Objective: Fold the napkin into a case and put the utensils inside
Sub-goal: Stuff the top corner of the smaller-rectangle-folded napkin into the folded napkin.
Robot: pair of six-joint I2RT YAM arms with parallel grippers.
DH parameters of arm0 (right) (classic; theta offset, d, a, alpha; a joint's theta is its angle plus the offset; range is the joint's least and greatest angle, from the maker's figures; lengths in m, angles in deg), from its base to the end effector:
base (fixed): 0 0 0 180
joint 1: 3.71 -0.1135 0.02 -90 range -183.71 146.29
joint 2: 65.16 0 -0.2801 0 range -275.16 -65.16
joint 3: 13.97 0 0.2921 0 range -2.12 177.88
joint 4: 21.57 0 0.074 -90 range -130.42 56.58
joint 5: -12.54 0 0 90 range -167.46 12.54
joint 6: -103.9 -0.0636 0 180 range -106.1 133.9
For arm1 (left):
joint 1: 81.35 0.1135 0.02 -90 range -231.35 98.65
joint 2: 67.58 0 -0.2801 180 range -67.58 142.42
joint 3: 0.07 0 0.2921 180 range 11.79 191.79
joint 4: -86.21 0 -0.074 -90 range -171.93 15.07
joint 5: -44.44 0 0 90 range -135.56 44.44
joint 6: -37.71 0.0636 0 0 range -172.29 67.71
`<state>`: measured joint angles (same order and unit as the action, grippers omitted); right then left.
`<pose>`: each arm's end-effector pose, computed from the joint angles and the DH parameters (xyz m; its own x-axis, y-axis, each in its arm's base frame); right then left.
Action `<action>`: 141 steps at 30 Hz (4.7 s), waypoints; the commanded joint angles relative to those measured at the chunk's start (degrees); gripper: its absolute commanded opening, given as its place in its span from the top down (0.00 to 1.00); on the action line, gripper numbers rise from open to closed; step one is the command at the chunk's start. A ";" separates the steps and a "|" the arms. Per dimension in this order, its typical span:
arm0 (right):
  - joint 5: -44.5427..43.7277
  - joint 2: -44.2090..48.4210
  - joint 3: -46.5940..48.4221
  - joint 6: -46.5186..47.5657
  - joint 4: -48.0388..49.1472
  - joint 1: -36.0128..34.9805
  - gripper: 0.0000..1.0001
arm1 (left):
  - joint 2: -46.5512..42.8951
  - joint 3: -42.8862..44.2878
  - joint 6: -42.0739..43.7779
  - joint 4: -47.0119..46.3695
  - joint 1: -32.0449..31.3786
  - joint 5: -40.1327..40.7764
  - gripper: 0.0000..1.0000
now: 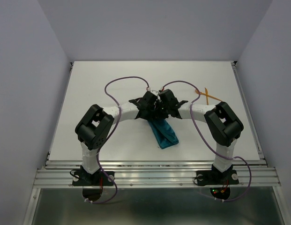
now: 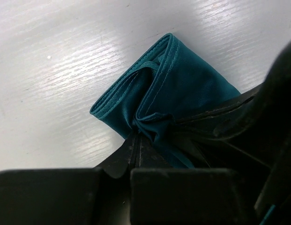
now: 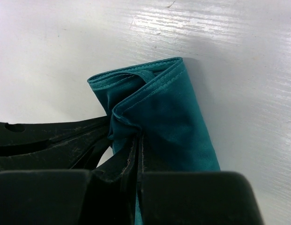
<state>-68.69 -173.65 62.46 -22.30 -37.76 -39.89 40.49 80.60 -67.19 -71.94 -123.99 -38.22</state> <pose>0.3555 0.2720 0.1220 -0.8789 0.0803 -0.4702 -0.1813 0.8555 0.4851 0.3407 -0.3027 0.1415 -0.6955 0.2938 -0.6557 0.4467 0.8916 -0.0743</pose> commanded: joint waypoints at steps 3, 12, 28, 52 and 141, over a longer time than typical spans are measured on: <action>-0.86 1.61 0.99 0.96 -0.14 -2.22 0.99 | -4.01 -3.07 -4.26 -4.37 1.14 -7.85 1.00; -1.30 0.82 1.17 0.61 0.38 -2.75 0.99 | -6.29 -7.11 -8.57 -5.87 1.50 -11.64 1.00; -1.13 2.49 -0.77 -0.71 0.91 -2.75 0.99 | -7.53 -3.52 -4.01 -2.18 1.50 -3.47 0.76; -1.66 2.67 -0.50 -1.32 0.82 -2.75 0.99 | -4.37 -2.90 -0.66 -1.21 0.27 -6.10 0.76; -3.85 6.71 -2.09 0.79 -0.14 -2.75 0.71 | -9.72 -10.28 -6.73 -11.14 5.98 -19.46 1.00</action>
<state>-71.66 -169.41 58.29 -21.97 -37.98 -42.06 32.14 71.25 -74.22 -81.22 -118.24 -56.80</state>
